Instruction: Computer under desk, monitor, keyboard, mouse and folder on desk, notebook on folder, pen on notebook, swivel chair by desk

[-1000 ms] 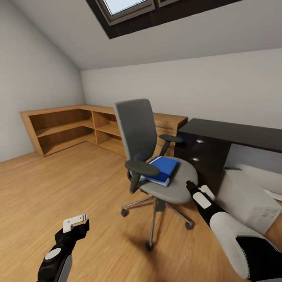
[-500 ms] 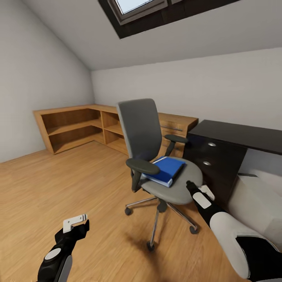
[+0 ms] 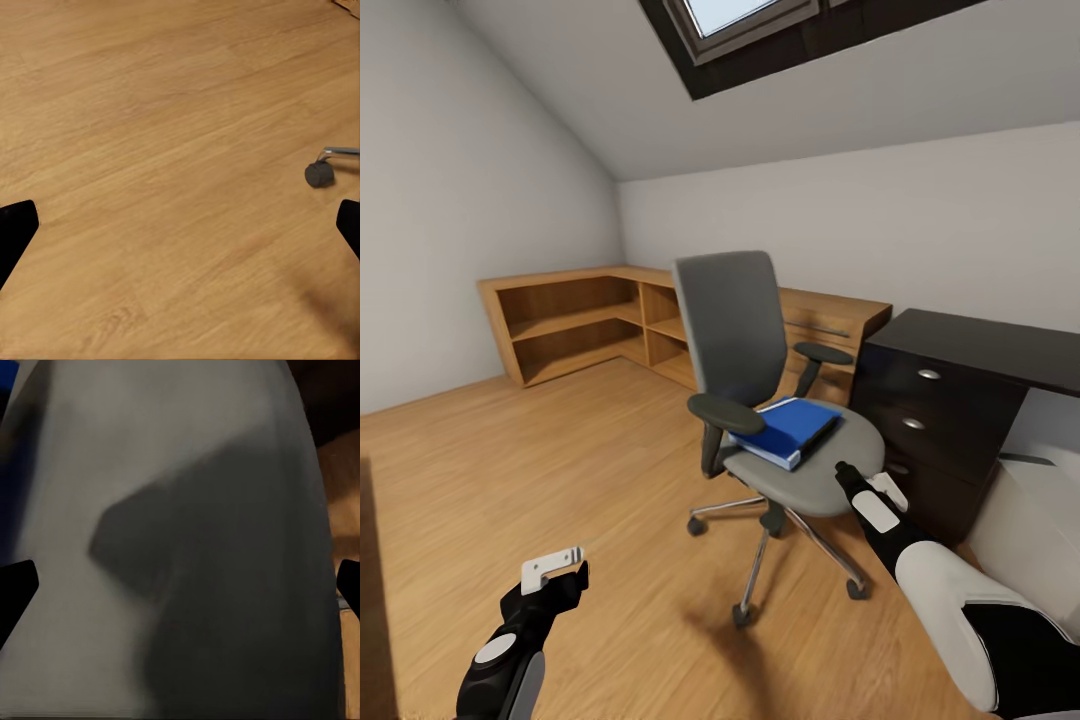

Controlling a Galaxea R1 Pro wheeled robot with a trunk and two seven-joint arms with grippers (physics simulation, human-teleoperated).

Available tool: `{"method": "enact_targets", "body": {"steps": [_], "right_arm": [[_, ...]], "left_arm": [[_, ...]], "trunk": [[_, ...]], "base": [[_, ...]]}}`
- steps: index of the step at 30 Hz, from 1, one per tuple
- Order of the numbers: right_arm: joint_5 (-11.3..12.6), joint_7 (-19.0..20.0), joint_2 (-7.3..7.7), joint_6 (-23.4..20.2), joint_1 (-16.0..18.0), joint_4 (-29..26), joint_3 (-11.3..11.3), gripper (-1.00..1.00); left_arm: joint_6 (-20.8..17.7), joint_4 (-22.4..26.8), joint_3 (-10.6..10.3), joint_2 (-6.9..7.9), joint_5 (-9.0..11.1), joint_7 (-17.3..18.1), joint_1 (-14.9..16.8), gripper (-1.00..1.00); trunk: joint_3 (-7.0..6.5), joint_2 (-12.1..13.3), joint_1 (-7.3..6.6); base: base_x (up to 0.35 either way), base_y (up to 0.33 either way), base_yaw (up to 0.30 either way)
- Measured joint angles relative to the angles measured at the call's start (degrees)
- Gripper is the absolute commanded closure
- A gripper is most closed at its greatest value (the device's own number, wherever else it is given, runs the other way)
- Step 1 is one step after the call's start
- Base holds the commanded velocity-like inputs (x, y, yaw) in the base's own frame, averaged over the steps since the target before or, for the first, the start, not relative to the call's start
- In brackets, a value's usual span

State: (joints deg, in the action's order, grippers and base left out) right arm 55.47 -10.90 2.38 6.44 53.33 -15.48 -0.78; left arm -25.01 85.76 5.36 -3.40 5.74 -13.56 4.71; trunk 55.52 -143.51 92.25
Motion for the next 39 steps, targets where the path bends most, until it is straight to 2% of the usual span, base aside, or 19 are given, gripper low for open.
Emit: {"method": "enact_targets", "body": {"steps": [11, 24, 39], "right_arm": [[0.0, 0.0, 0.00, -0.1, 0.0, 0.0, 0.0, -1.00], [0.1, 0.1, -0.35, -0.1, 0.0, 0.5, 0.1, -1.00], [-0.1, 0.0, -0.35, -0.1, 0.0, 0.5, -0.1, -1.00]], "left_arm": [[-0.1, -0.1, 0.0, -0.01, 0.0, 0.0, 0.0, -1.00], [-0.1, 0.0, 0.0, -0.02, 0.1, 0.0, 0.0, -1.00], [-0.1, -0.1, 0.0, 0.00, 0.0, 0.0, 0.0, -1.00]], "trunk": [[0.00, 0.0, 0.03], [0.00, 0.0, 0.00], [0.00, 0.0, -0.04]], "base": [[-0.281, 0.000, 0.012], [-0.017, 0.000, 0.095], [0.249, 0.000, 0.010]]}}
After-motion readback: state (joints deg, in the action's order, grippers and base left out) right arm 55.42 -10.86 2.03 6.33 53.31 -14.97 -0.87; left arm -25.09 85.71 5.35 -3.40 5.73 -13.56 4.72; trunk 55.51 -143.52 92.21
